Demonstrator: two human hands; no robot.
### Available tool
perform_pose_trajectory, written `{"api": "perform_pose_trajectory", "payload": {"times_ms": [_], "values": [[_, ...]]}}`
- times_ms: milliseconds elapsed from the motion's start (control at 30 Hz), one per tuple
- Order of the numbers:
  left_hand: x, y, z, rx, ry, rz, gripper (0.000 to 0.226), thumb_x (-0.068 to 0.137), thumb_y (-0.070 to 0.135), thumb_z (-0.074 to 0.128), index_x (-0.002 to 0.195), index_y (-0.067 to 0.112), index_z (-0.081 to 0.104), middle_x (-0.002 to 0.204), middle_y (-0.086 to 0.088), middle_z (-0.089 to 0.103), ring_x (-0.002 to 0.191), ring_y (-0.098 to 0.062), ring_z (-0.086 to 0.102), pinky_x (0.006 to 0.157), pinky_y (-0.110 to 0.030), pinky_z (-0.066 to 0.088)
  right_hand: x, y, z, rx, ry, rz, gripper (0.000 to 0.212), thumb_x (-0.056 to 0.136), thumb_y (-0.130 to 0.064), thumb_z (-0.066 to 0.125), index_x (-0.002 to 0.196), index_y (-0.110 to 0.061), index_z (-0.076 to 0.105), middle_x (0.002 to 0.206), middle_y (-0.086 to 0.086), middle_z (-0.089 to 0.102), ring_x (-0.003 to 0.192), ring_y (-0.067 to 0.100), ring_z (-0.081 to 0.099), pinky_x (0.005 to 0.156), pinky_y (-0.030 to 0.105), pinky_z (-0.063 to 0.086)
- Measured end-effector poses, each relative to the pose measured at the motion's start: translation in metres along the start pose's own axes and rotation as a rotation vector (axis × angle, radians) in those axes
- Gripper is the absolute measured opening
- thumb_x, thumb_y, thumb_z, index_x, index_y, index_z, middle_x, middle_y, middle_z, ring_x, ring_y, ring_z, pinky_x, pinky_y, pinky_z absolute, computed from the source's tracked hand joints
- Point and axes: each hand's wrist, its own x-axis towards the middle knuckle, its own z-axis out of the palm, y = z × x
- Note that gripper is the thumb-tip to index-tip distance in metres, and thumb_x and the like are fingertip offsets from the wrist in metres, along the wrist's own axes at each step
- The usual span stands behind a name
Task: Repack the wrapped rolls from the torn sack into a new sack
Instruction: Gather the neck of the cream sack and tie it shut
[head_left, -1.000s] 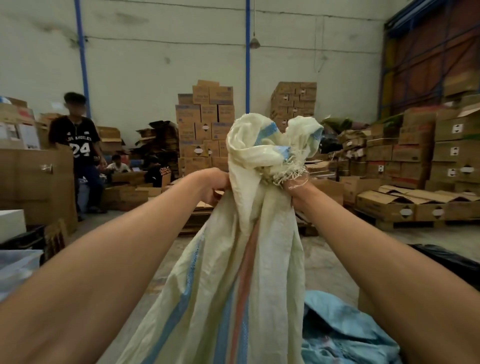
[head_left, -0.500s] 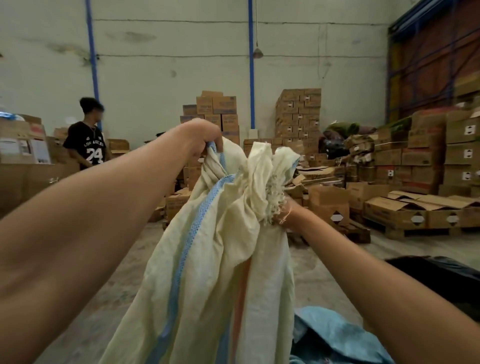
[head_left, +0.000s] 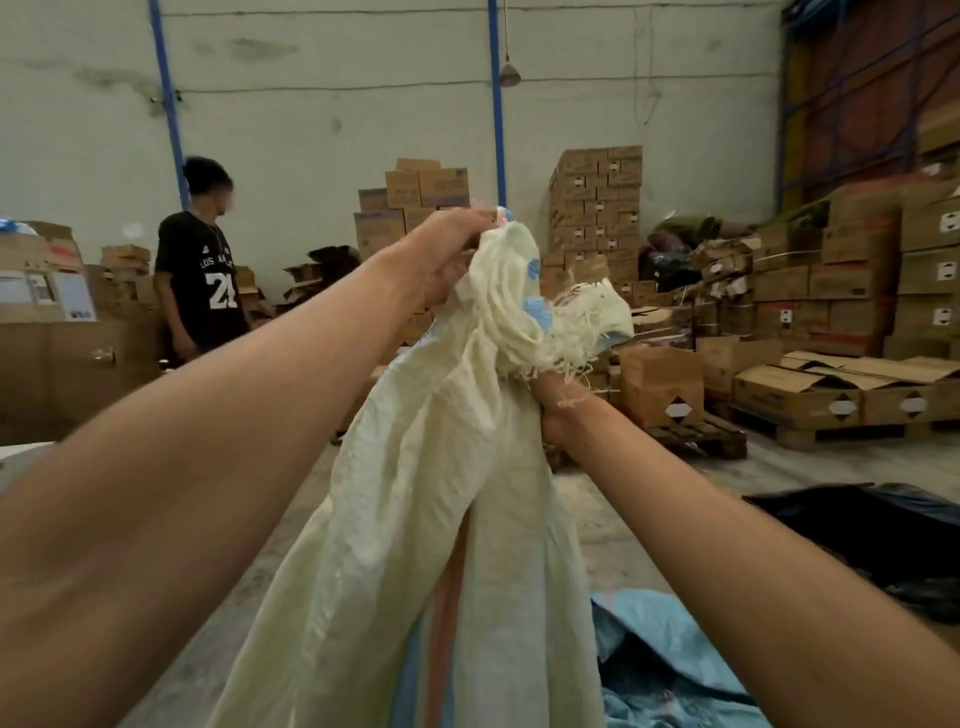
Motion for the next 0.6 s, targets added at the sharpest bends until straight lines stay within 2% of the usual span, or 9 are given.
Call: {"api": "perform_pose_trajectory", "payload": {"times_ms": [100,167,200,233,300,367,467,567,600], "values": [[-0.012,-0.01,-0.015,0.258,0.169,0.121,0.022,0.088,0.018,0.068,0.109,0.015,0.066,0.108,-0.008,0.066,0.085,-0.019,0.067,0.069,-0.025,0.053,0.002,-0.001,0.013,-0.055,0.097,-0.17,0.032,0.097,-0.03,0.059,0.125,-0.014,0.061,0.115,0.006,0.065,0.106,0.022,0.061,0.099,0.042,0.05],[-0.035,-0.031,-0.028,0.341,0.403,0.184,0.044,0.086,0.041,0.07,0.121,0.016,0.058,0.113,-0.005,0.066,0.085,-0.015,0.07,0.067,-0.027,0.056,0.025,0.008,0.005,-0.044,0.215,-0.256,0.05,0.088,-0.035,0.067,0.133,-0.017,0.055,0.127,0.002,0.06,0.116,0.021,0.057,0.104,0.041,0.047],[-0.051,-0.048,-0.037,0.339,0.477,0.151,0.061,0.081,0.057,0.069,0.124,0.017,0.053,0.117,-0.004,0.064,0.091,-0.015,0.068,0.074,-0.031,0.056,0.043,0.011,-0.003,-0.071,0.3,-0.285,0.067,0.078,-0.042,0.072,0.137,-0.021,0.051,0.132,-0.002,0.058,0.118,0.018,0.055,0.103,0.039,0.047],[-0.07,-0.067,-0.045,0.372,0.434,0.047,0.083,0.071,0.072,0.067,0.132,0.02,0.045,0.127,-0.004,0.059,0.105,-0.018,0.064,0.086,-0.037,0.054,0.078,0.021,-0.024,-0.063,0.319,-0.293,0.082,0.068,-0.05,0.074,0.14,-0.025,0.047,0.135,-0.005,0.056,0.118,0.016,0.055,0.102,0.038,0.047],[-0.108,-0.12,-0.061,0.483,0.076,-0.259,0.12,0.053,0.083,0.07,0.151,0.038,0.016,0.152,0.0,0.036,0.132,-0.025,0.045,0.108,-0.047,0.039,0.14,0.041,-0.051,-0.052,0.339,-0.252,0.094,0.058,-0.062,0.073,0.14,-0.026,0.046,0.139,-0.002,0.055,0.121,0.021,0.055,0.103,0.041,0.047],[-0.149,-0.177,-0.055,0.509,-0.255,-0.399,0.136,0.048,0.074,0.08,0.153,0.043,-0.001,0.156,0.006,0.025,0.137,-0.023,0.038,0.114,-0.045,0.034,0.156,0.042,-0.05,-0.067,0.36,-0.156,0.069,0.069,-0.059,0.067,0.127,-0.024,0.053,0.133,0.006,0.059,0.12,0.028,0.057,0.102,0.044,0.049],[-0.181,-0.25,-0.017,0.399,-0.184,-0.425,0.123,0.043,0.061,0.091,0.147,0.027,0.034,0.139,0.008,0.054,0.123,-0.013,0.055,0.11,-0.042,0.041,0.107,0.037,-0.003,-0.004,0.322,-0.078,0.055,0.079,-0.041,0.064,0.127,-0.015,0.056,0.113,0.006,0.067,0.099,0.025,0.066,0.087,0.042,0.058],[-0.194,-0.275,0.026,0.039,-0.028,-0.536,0.081,0.064,0.036,0.09,0.133,0.02,0.052,0.116,0.006,0.07,0.102,-0.013,0.068,0.087,-0.031,0.056,0.059,0.051,0.036,0.02,0.134,-0.027,0.021,0.098,-0.026,0.056,0.108,-0.009,0.063,0.084,0.007,0.072,0.069,0.021,0.069,0.058,0.031,0.06],[-0.195,-0.278,0.034,-0.064,-0.013,-0.554,0.062,0.074,0.027,0.084,0.129,0.018,0.057,0.11,0.004,0.073,0.096,-0.013,0.071,0.077,-0.026,0.057,0.05,0.059,0.037,0.025,0.073,0.017,0.019,0.1,-0.024,0.053,0.098,-0.009,0.064,0.074,0.006,0.072,0.061,0.019,0.068,0.057,0.031,0.057]]}}
